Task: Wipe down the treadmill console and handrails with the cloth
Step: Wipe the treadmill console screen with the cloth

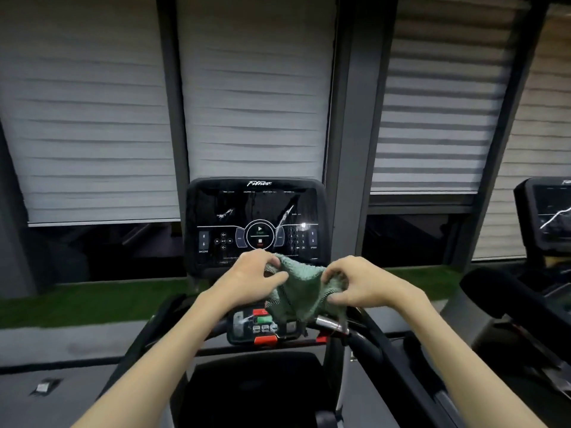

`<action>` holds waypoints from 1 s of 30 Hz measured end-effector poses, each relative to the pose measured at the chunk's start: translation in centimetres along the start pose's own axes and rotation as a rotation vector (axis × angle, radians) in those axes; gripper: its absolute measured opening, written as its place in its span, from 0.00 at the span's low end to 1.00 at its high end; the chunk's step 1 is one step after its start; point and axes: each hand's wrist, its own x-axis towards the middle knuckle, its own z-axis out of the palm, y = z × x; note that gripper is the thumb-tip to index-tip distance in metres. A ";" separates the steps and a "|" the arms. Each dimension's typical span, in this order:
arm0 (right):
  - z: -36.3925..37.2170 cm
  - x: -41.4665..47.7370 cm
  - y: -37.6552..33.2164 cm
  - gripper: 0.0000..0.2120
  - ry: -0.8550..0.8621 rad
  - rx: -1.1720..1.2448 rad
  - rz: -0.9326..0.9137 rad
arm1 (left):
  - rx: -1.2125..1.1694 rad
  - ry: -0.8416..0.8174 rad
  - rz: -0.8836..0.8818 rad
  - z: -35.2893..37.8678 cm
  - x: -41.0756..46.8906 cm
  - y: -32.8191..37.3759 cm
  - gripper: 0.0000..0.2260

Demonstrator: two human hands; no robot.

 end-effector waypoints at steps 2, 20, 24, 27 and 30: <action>0.2 3.0 0.6 0.12 -0.001 0.149 0.023 | -0.006 -0.007 0.032 1.1 2.5 0.0 0.19; 0.3 21.6 8.8 0.25 0.325 0.786 0.140 | -0.639 -0.105 0.111 2.2 23.7 -9.2 0.12; 1.2 24.0 11.2 0.24 0.088 0.779 0.092 | -0.784 -0.144 0.131 2.9 27.2 -9.3 0.12; 1.6 25.6 13.2 0.13 0.094 0.817 0.083 | -0.784 -0.097 0.107 4.0 30.0 -9.6 0.11; 1.3 27.2 15.7 0.11 0.110 0.932 0.087 | -0.606 0.005 0.066 5.2 32.8 -10.6 0.10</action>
